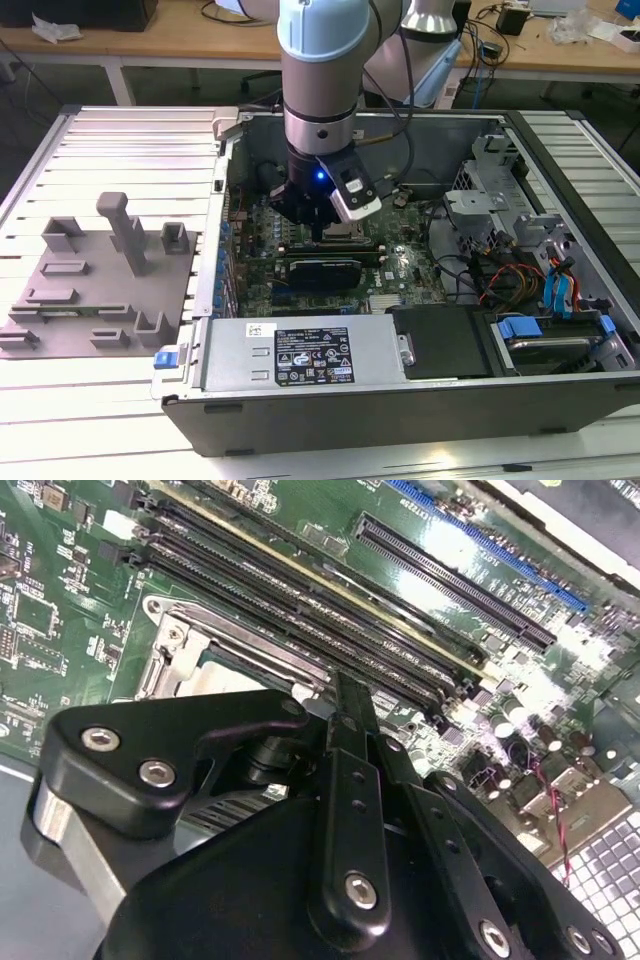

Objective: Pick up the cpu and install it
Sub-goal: 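Install the second cpu locking lever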

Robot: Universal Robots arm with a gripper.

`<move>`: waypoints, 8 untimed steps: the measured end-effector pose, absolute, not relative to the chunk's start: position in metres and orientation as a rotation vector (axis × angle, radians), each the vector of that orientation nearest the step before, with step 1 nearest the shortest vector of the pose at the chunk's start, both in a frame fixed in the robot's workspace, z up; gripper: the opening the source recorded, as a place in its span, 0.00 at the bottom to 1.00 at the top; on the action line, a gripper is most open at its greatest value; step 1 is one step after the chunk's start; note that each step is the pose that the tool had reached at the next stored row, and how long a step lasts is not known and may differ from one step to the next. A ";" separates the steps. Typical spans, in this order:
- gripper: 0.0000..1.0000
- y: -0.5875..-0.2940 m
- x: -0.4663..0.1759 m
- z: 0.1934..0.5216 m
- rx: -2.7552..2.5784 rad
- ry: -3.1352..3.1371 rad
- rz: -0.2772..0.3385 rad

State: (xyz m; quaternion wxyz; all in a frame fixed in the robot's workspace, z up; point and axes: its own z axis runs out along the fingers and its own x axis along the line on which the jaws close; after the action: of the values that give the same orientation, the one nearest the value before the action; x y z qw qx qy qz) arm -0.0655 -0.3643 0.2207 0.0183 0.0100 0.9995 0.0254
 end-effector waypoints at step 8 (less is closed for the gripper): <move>0.11 -0.374 -0.066 0.219 0.057 3.105 0.114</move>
State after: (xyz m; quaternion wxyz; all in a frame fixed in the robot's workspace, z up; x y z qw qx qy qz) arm -0.0655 -0.3741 0.2186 0.0169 0.0184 0.9990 0.0366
